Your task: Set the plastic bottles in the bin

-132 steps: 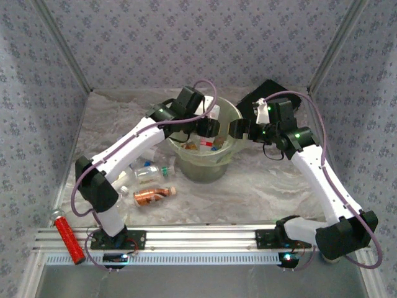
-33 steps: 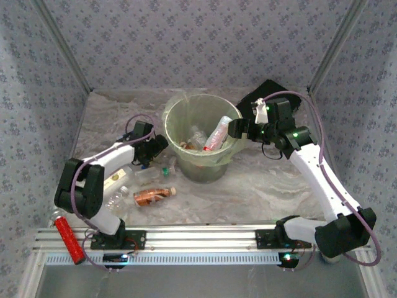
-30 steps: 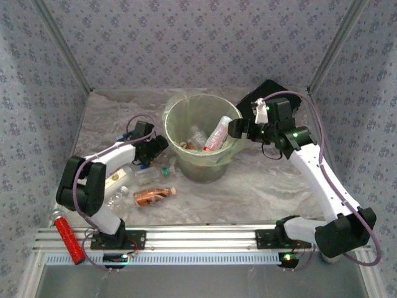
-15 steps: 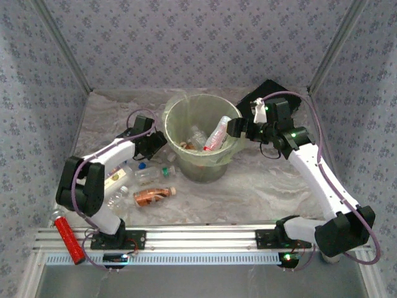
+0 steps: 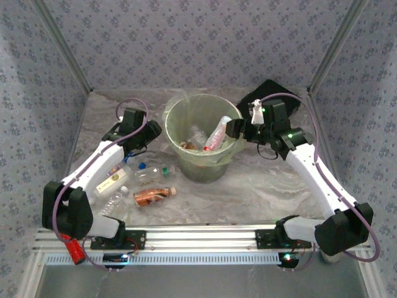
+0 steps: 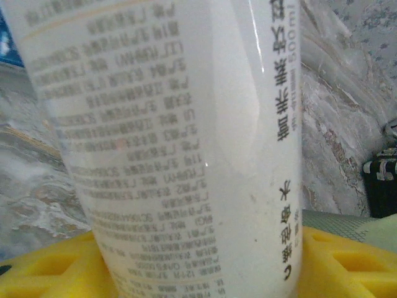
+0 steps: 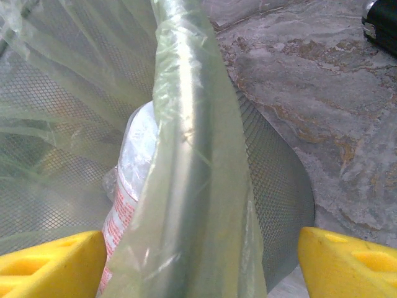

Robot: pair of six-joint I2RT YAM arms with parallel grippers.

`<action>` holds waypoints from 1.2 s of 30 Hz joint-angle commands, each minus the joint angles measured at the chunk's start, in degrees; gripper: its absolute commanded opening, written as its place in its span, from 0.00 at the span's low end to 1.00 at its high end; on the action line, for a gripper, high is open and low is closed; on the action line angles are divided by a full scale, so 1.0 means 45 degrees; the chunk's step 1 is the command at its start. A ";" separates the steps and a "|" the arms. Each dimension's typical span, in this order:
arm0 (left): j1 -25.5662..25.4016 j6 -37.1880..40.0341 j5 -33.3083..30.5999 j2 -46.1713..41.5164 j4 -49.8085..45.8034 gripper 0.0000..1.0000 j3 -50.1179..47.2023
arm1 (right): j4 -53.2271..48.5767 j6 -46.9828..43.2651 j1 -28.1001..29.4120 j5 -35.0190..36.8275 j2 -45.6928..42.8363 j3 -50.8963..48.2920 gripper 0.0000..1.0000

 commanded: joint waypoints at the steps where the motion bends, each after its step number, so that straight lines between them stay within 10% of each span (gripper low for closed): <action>1: 0.0021 0.0845 -0.1467 -0.1068 -0.0874 0.62 0.0658 | 0.0023 0.0083 0.0088 -0.0093 -0.0064 -0.0087 0.81; 8: 0.0462 0.3513 -0.1779 -0.2760 -0.1492 0.54 0.1738 | 0.0209 0.0111 0.0129 -0.0070 -0.0100 -0.0183 0.81; 18: 0.0301 0.5100 0.1756 -0.3686 -0.1441 0.45 0.3840 | 0.1415 0.0852 0.0040 -0.1178 -0.0556 -0.0302 0.87; 36: -0.2989 0.8016 0.4293 -0.0198 -0.3476 0.40 0.8794 | 0.1104 0.1875 -0.0790 -0.1743 -0.1229 -0.0365 0.75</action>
